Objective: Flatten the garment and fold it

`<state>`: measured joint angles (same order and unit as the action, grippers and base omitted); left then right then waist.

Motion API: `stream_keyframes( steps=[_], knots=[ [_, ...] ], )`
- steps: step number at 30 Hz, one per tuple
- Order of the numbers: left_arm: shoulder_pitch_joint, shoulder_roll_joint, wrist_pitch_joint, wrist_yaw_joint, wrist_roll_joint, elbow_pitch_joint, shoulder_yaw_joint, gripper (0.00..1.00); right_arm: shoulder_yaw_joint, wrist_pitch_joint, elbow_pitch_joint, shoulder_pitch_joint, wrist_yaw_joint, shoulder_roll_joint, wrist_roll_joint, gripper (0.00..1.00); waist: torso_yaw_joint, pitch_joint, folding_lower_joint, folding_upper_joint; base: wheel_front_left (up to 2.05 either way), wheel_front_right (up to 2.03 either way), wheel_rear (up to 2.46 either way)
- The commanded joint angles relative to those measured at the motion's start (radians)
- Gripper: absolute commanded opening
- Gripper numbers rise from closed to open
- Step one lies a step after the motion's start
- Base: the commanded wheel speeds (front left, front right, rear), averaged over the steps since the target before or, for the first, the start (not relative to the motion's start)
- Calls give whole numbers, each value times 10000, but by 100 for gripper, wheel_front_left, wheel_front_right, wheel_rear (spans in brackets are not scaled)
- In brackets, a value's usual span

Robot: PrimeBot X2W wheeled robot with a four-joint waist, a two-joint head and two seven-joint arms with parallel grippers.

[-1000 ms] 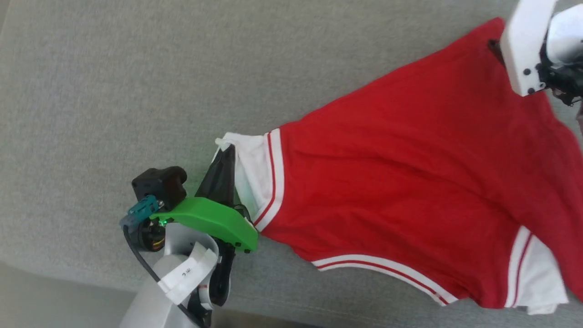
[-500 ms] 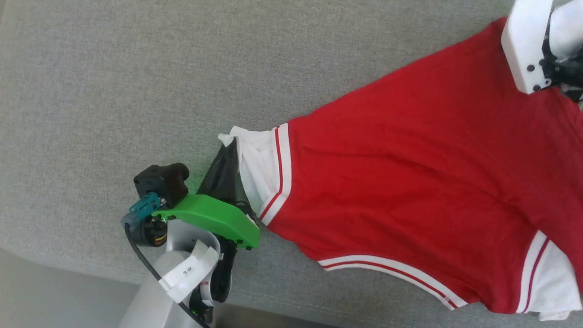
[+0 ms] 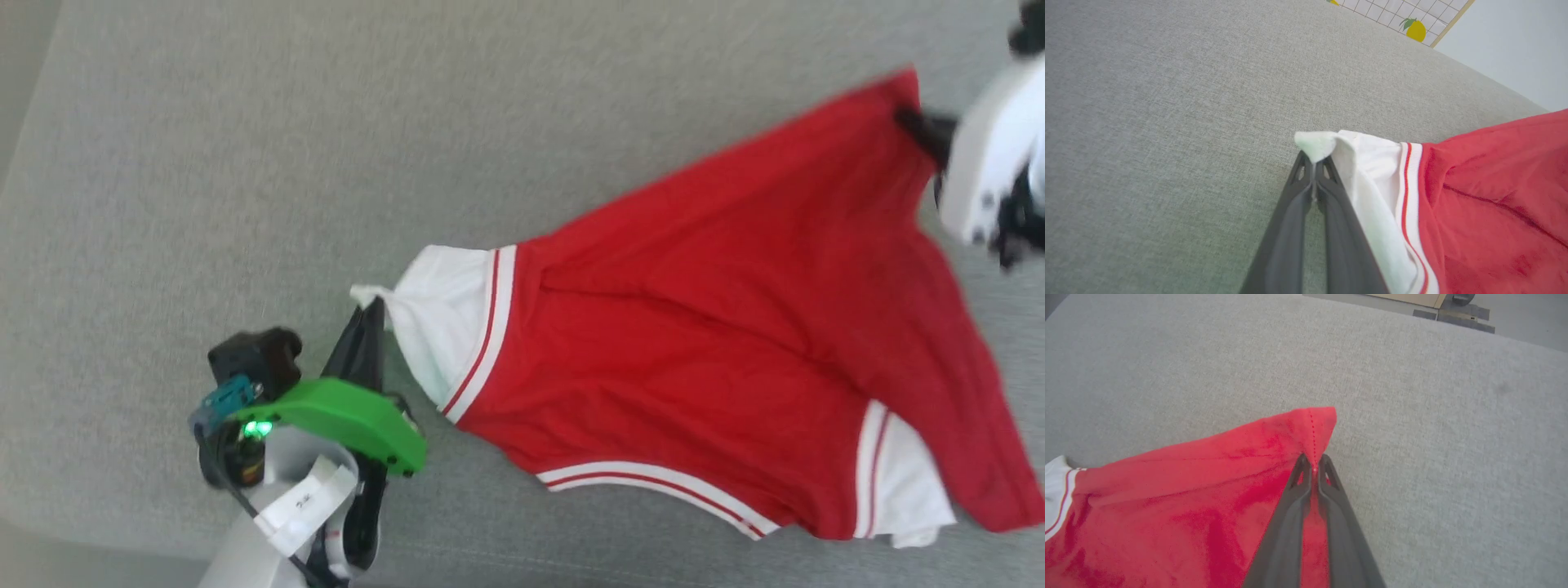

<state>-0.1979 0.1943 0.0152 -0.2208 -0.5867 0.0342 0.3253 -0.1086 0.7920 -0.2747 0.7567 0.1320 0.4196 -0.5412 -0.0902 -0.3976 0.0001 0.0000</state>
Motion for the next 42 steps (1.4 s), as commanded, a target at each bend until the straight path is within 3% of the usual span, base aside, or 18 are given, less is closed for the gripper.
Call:
stream_keyframes(
  steps=[1,7,13,20,25,29,37,42],
  knots=[
    [231,120,40,-47,-76,-35,-76,0,273,-113,255,-688,-13,-30,-173,0,871,1289,-1,0,0,0,0],
    [896,244,166,-144,-310,-4,-173,0,1314,-4,1594,-3399,-13,-300,-507,0,1370,2195,-1,0,0,0,0],
    [1354,272,171,-180,-505,11,-232,0,2047,555,2707,-5951,-13,-1088,-780,0,1515,2677,-1,0,0,0,0],
    [1615,181,78,-94,-770,-32,-272,0,2611,939,3339,-7384,-13,-1839,-970,0,1483,2972,-1,0,0,0,0],
    [1223,338,85,187,-885,71,-361,0,2867,1077,3744,-7076,-13,-1839,-1126,0,1452,3186,-1,0,0,0,0],
    [325,651,340,420,-904,347,-514,0,3093,1365,4063,-6209,-13,-1460,-1309,0,1436,3392,-1,0,0,0,0],
    [-2819,1266,1213,937,-566,567,-514,0,3314,2435,4509,-3991,-13,-377,-1718,0,1381,3735,-1,0,0,0,0],
    [-4615,1450,1616,1183,-365,316,-470,0,3322,2973,4606,-2815,-13,-53,-1772,0,1411,3850,-1,0,0,0,0]
  ],
)
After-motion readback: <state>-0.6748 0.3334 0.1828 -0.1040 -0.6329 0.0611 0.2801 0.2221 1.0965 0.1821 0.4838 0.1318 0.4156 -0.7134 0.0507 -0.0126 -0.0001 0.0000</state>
